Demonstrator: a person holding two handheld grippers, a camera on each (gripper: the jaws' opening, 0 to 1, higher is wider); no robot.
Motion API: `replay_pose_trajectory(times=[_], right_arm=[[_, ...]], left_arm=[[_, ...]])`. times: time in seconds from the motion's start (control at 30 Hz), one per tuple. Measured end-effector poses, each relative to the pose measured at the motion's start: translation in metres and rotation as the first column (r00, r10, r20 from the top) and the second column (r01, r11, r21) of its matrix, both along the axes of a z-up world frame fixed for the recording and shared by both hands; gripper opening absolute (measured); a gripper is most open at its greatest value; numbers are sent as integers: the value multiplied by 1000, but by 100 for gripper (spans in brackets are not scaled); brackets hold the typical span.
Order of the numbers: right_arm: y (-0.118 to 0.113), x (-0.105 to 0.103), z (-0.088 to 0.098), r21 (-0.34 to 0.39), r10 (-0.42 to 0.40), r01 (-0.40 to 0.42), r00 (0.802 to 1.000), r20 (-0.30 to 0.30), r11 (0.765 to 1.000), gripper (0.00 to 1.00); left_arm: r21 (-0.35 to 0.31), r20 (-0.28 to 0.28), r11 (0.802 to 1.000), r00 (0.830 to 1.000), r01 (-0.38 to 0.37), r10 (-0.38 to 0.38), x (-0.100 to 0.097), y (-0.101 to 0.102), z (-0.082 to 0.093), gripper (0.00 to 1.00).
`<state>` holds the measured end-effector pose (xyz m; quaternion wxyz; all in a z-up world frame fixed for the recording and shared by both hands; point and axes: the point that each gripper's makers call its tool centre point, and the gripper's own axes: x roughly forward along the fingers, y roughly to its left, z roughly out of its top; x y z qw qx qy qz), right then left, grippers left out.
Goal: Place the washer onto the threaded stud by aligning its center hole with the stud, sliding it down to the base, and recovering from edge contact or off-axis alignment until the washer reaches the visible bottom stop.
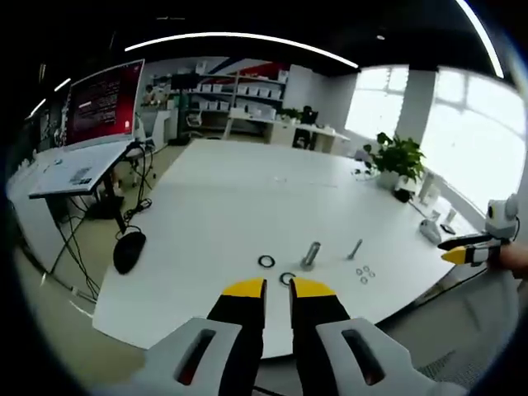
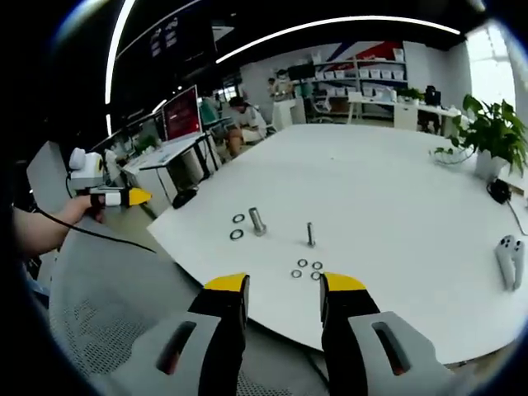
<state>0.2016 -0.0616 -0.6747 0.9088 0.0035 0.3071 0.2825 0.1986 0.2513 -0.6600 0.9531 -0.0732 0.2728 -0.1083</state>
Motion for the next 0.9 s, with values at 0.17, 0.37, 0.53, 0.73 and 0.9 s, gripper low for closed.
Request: replay_pose_trajectory(times=[0.17,0.37,0.53,0.73,0.9], right_arm=[[0,-1,-1,-13,8,-8,1000,5,1000,36],[-1,-1,0,-11,6,-6,1000,3,1000,36],[0,-1,-1,-13,13,-13,1000,4,1000,36],[0,-1,-1,-20,19,-19,1000,8,1000,35],[1,-2,-1,-22,23,-23,1000,6,999,35]], left_arm=[[5,-3,1000,1000,7,-7,-1,-2,0,8],[3,-2,1000,1000,-5,5,-1,-2,1,8],[6,-13,1000,1000,3,-3,-2,-4,0,8],[3,-12,1000,1000,-6,6,-2,-4,2,8],[6,-16,1000,1000,-1,1,-2,-4,2,8]])
